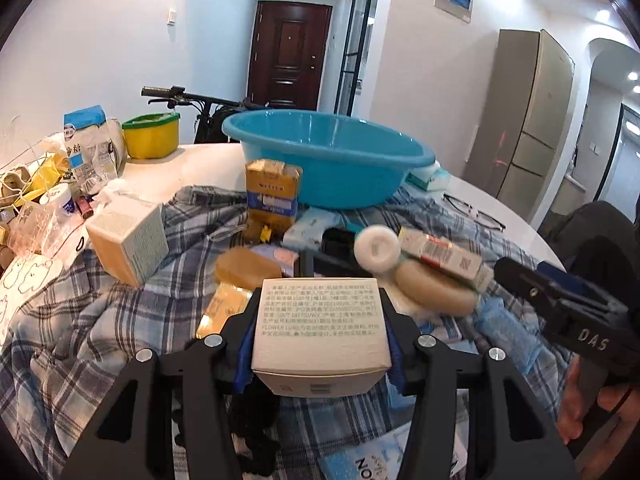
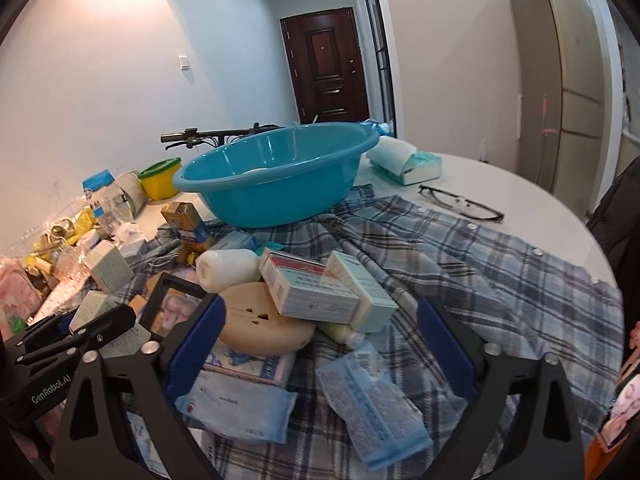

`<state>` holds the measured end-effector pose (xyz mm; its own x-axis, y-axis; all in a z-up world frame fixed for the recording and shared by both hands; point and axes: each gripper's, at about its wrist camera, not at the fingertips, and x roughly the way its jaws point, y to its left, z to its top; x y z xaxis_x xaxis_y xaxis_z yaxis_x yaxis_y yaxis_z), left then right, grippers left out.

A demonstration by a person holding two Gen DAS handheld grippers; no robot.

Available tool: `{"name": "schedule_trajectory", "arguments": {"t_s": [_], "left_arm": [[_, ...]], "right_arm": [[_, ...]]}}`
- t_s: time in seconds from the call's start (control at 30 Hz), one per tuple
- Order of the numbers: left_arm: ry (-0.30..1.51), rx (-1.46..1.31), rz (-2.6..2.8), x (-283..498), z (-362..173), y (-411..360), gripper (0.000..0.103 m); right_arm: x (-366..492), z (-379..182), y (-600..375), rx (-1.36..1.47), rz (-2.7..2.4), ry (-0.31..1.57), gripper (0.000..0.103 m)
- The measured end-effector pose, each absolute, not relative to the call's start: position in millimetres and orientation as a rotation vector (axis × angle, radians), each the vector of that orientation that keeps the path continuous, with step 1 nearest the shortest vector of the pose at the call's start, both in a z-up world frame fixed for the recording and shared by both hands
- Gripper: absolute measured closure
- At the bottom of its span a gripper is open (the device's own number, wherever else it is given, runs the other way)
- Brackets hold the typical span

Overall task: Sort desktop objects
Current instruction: 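Hold the white printed box in the left tool while the right tool grasps the red-and-white Liqun cigarette box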

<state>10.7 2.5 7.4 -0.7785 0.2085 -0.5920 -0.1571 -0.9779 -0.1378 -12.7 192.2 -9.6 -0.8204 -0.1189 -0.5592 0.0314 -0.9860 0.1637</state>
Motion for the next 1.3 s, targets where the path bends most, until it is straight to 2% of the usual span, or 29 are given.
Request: {"name": "schedule_trajectory", "arguments": {"t_s": [0.07,0.27,0.6,0.63,0.73,1.3], "left_arm": [[-0.11,-0.925,2.805,8.8,10.6,3.3,0.049],[-0.099,-0.867,2.852,6.2,15.7,2.8,0.05],[-0.139,-0.885,2.838,0.2,12.6,-3.6,0.05],[-0.145,-0.887,2.837,0.7,11.2,-3.5,0.05],[-0.164,-0.897,2.832,-0.2,8.5,-4.1,0.05],[-0.182,-0.911,2.828,4.8,5.4,-11.3,0.049]], "right_arm": [[-16.4,-12.1,191.2,0.916,-2.901,-0.239,0.016],[-34.3,-24.1,183.2,0.983,-2.866,-0.229,0.02],[-62.9,-38.4,196.2,1.067,-2.801,-0.388,0.024],[-63.6,-38.6,197.5,1.064,-2.798,-0.401,0.025],[-65.4,-38.1,195.5,1.065,-2.789,-0.379,0.041],[-25.8,-25.0,172.7,1.011,-2.665,-0.3,0.042]]}}
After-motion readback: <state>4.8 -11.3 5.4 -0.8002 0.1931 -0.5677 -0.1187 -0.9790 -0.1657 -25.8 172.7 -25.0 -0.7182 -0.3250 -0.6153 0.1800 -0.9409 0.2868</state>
